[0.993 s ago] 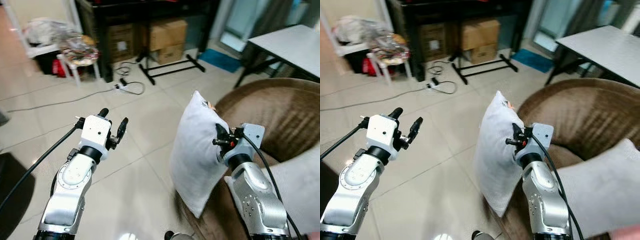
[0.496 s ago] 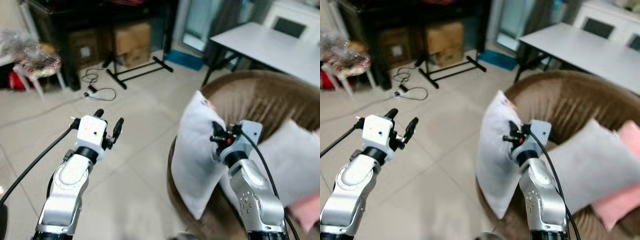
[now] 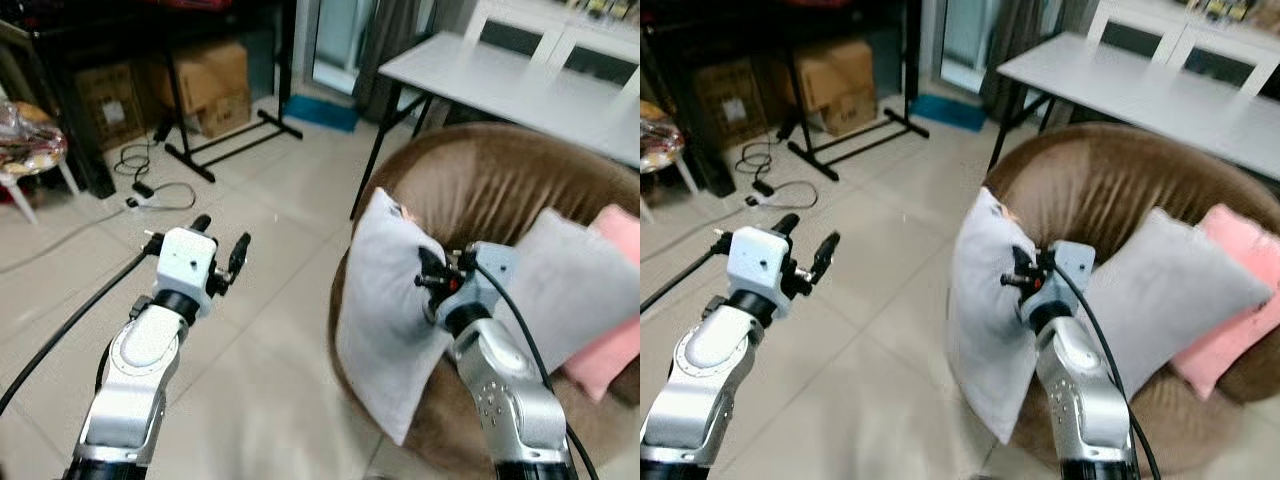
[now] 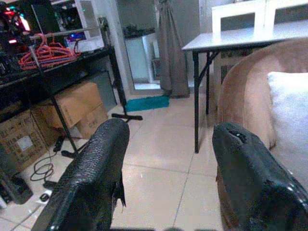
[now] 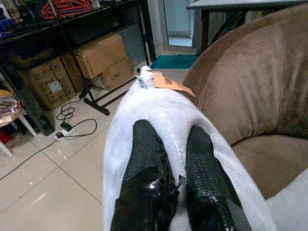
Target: Move the pillow to the sofa from floor
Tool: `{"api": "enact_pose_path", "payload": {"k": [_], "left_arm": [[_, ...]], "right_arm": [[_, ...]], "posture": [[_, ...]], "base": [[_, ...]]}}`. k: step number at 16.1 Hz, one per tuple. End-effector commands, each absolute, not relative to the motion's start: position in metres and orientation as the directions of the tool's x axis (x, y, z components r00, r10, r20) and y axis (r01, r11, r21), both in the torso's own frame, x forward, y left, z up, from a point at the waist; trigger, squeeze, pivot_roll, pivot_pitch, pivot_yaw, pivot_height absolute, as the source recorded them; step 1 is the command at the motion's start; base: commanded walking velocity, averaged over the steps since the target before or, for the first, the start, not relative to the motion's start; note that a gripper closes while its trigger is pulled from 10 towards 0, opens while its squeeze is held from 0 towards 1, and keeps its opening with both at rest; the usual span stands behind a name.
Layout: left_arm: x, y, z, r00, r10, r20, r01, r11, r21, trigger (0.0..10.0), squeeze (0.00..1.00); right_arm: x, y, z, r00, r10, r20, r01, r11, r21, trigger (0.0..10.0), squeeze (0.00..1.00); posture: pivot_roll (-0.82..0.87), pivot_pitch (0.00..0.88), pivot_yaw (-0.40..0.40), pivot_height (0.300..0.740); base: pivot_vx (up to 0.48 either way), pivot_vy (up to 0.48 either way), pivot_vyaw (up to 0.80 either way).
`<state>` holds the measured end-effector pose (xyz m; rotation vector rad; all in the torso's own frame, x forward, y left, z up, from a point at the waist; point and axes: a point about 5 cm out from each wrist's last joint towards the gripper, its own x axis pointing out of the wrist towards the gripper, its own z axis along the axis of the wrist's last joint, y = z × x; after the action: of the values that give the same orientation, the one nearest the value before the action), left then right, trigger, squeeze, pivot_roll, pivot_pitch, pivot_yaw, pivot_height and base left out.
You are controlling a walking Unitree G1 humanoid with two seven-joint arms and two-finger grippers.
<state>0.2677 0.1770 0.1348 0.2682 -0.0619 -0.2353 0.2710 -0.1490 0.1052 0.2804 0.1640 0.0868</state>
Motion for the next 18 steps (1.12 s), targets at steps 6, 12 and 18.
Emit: {"api": "enact_pose_path", "payload": {"k": [6, 12, 18], "left_arm": [[0.2666, 0.1738, 0.1361, 0.966, -0.256, 0.03, 0.238, 0.93, 0.281, 10.0, 0.0], [0.2688, 0.1743, 0.1334, 0.972, -0.236, 0.015, 0.223, 0.938, 0.265, 10.0, 0.0], [0.2683, 0.1747, 0.1345, 0.972, -0.233, 0.021, 0.22, 0.941, 0.256, 10.0, 0.0]], "right_arm": [[0.2735, -0.1542, 0.1151, 0.991, 0.091, -0.101, -0.061, 0.962, 0.266, 10.0, 0.0], [0.2758, -0.1529, 0.1122, 0.988, 0.1, -0.115, -0.07, 0.968, 0.241, 10.0, 0.0], [0.2787, -0.1499, 0.1134, 0.986, 0.127, -0.109, -0.1, 0.968, 0.229, 10.0, 0.0]], "posture": [[0.05, 0.0, -0.055, 0.74], [0.05, 0.0, -0.056, 0.74], [0.05, 0.0, -0.064, 0.74]], "base": [[0.0, 0.363, 0.0], [0.0, 0.0, 0.0], [0.232, 0.0, 0.0]]}}
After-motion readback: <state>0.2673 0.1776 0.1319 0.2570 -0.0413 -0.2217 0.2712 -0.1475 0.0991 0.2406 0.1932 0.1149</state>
